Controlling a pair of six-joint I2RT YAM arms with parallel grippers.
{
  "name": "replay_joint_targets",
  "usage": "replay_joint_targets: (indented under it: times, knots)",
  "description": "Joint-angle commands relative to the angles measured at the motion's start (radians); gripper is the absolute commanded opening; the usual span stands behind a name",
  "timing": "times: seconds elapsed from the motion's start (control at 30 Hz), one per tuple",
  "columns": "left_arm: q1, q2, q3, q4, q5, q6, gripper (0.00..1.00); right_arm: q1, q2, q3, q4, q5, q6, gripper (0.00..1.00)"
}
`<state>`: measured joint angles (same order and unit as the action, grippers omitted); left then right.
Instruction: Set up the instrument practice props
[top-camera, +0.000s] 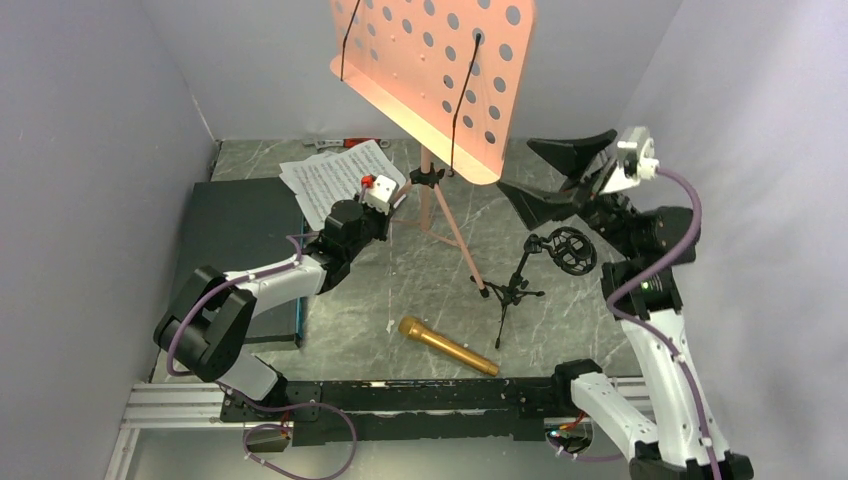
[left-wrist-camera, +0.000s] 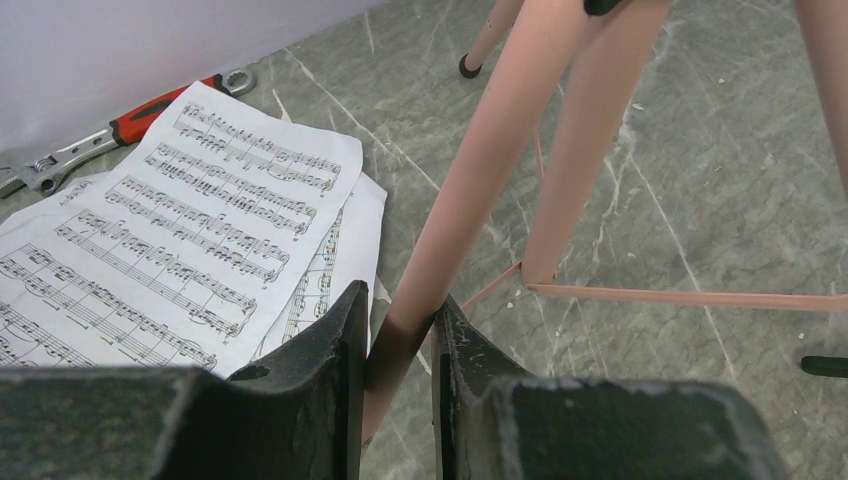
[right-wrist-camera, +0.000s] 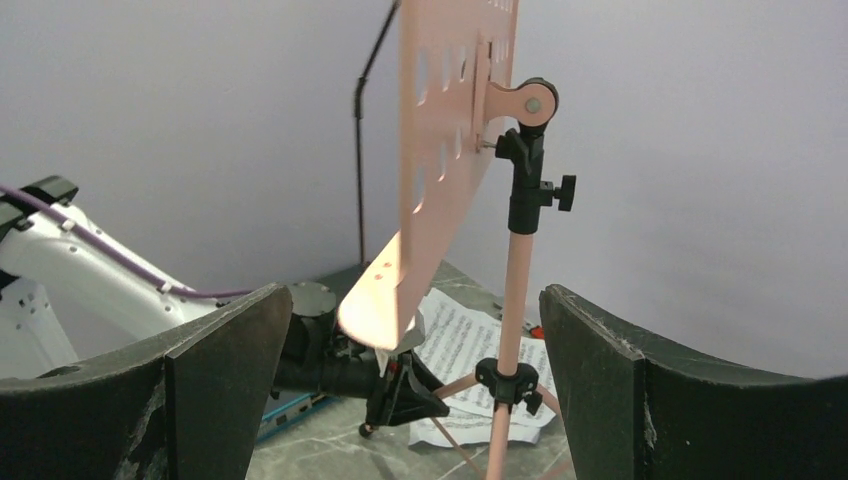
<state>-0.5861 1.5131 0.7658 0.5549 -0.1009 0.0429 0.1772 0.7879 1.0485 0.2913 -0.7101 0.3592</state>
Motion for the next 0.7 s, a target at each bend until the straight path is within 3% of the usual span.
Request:
replay_joint_targets:
  times: [0.0,0.23,0.37,0.67]
  knots:
    - [0.000,-0.043,-0.019,-0.034,-0.030,-0.101,0.03,0.009,0.082,0.099,0.047,-0.020,0.073,0.99]
    - [-0.003,-0.047,-0.016,-0.041,-0.025,-0.103,0.03,0.033,0.151,0.163,-0.038,0.124,0.036,0.92]
    - [-0.002,-0.044,-0.020,-0.035,-0.020,-0.104,0.03,0.033,0.162,0.154,-0.074,0.287,0.020,0.73]
    - [-0.006,-0.044,-0.022,-0.039,-0.011,-0.105,0.03,0.032,0.289,0.242,-0.146,0.502,-0.038,0.72]
